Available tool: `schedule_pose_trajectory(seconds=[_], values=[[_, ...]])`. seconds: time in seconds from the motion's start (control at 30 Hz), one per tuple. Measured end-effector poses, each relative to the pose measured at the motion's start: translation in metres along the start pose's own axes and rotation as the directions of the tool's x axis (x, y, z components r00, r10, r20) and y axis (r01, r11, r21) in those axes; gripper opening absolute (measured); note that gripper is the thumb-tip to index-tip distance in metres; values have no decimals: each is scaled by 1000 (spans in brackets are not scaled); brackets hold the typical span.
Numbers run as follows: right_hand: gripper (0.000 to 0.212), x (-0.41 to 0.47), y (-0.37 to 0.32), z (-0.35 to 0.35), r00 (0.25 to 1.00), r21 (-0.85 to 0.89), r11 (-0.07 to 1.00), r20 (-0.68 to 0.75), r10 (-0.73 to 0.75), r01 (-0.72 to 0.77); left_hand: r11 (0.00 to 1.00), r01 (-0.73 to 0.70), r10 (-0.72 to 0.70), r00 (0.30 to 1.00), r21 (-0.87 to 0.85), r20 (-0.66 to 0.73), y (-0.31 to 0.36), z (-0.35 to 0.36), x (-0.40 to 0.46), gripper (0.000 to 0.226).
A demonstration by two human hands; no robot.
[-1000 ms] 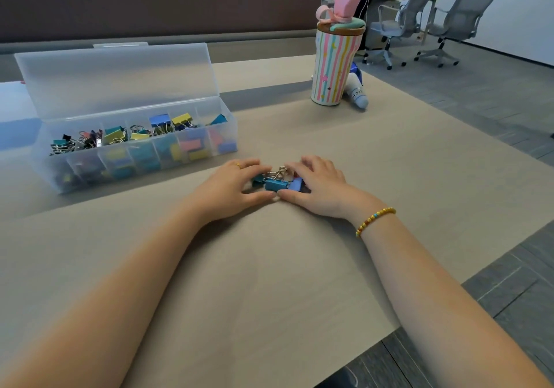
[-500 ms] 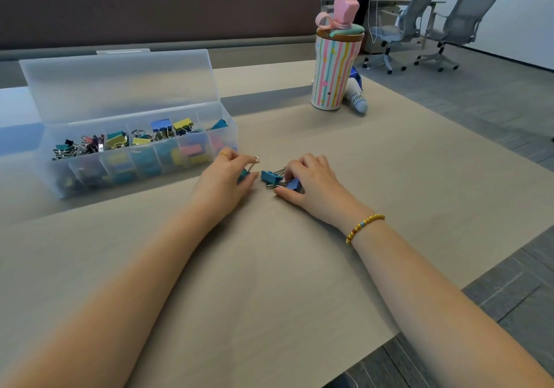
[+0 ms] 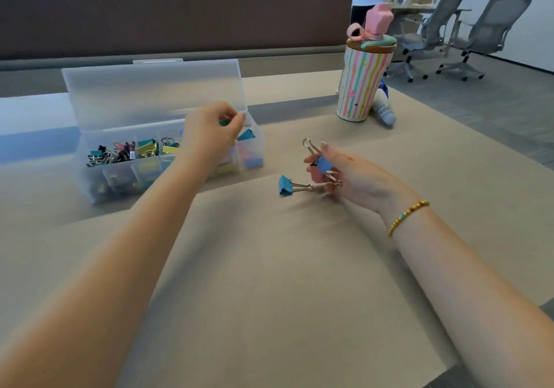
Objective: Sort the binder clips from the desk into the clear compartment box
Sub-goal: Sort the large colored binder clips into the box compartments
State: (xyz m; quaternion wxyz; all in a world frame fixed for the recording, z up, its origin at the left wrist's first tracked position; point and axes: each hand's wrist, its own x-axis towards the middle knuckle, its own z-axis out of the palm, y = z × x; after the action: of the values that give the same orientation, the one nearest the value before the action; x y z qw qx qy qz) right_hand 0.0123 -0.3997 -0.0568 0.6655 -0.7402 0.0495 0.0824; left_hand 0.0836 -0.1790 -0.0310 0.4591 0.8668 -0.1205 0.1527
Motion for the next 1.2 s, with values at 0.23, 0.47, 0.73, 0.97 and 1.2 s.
schedule_pose_trajectory(seconds=[0.23, 0.47, 0.73, 0.97, 1.2], values=[[34, 42, -49, 42, 990, -52, 989, -28, -141, 140, 906, -43, -68, 967, 422, 244, -1, 23, 40, 34], [34, 80, -84, 57, 949, -103, 960, -157, -274, 261, 835, -63, -203, 888, 546, 413, -19, 2, 49, 21], [40, 108, -71, 92, 943, -213, 935, -112, -312, 284, 954, 78, -178, 925, 289, 337, -25, -2, 49, 21], [41, 119, -62, 99, 926, -400, 867, -99, -363, 297, 957, 83, -174, 932, 279, 319, -25, -15, 51, 30], [42, 125, -56, 98, 922, -421, 863, -134, -363, 278, 948, 85, -199, 911, 307, 362, -31, -8, 50, 31]])
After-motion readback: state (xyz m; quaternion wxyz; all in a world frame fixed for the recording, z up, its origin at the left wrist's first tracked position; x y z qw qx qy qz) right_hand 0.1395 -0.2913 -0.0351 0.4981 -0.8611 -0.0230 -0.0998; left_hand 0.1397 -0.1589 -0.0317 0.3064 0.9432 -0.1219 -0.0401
